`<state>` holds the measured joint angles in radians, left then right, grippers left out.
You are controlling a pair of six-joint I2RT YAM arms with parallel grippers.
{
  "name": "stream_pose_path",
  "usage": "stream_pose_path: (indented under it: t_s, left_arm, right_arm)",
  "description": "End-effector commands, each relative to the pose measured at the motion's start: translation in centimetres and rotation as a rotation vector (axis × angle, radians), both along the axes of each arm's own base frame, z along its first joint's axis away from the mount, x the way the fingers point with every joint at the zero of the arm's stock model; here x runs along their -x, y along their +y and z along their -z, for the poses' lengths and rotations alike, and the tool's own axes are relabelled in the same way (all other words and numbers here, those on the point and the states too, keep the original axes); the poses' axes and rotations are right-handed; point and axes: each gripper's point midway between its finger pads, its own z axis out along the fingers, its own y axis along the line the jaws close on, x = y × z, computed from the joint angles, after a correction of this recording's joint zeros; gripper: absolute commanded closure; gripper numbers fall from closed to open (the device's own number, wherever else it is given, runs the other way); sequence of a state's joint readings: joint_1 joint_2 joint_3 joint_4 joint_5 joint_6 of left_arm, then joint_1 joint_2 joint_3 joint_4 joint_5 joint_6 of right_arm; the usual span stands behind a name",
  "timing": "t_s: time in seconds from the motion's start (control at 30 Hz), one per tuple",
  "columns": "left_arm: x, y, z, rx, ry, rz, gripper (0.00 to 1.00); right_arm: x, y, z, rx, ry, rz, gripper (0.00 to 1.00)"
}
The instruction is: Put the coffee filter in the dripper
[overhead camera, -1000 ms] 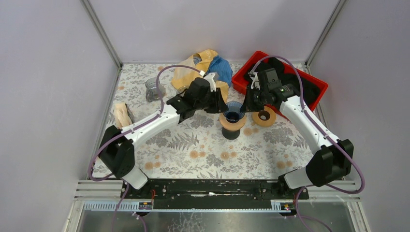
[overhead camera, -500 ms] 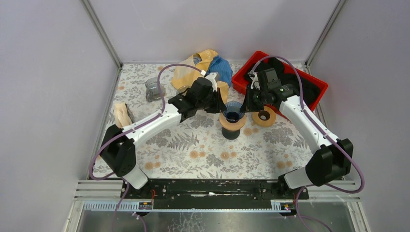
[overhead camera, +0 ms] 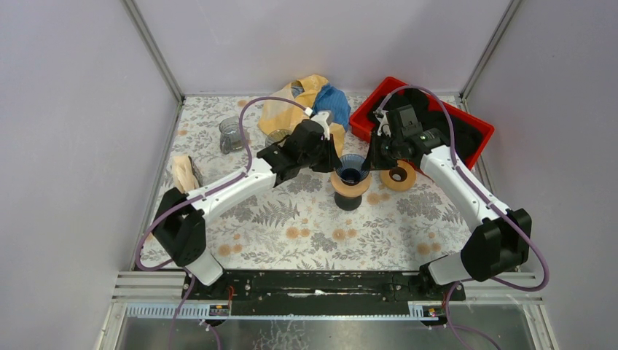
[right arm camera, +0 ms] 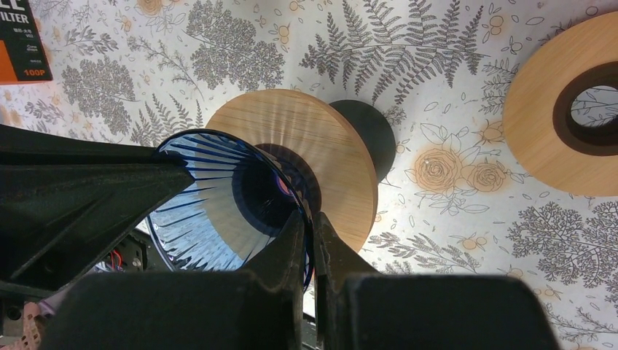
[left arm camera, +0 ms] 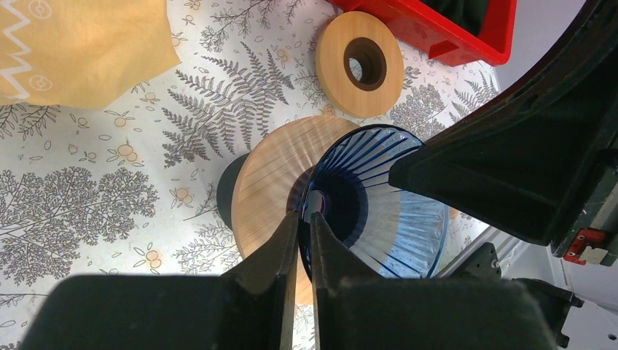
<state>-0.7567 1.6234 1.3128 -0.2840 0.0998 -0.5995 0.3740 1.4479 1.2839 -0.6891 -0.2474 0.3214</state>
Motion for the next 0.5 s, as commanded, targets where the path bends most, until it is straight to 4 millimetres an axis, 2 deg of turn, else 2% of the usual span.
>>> stream_pose_path:
  t_s: [0.0,0.1,0.2,0.47]
  left_arm:
    - [2.0,-0.7,3.1,-0.07,0.048,0.069,0.88]
    - [2.1,-0.5,2.9,-0.072,0.043,0.062,0.87]
    - [1.8,-0.2,1.9,-0.072,0.016,0.045,0.83]
    - [0.9,-0.3,-0.8,-0.057,-0.045,0.038,0.76]
  right_arm:
    - [1.9,-1.3,4.8,0.142,0.117,-0.01,0.97]
    - [1.8,-1.0,4.3,0.131,0.108,-0.017,0.96]
    - [1.5,-0.6,3.0,0.108,0.078,-0.02,0.93]
    - [0.8,-0.1,0.6,0.072,0.023,-0.015,0.76]
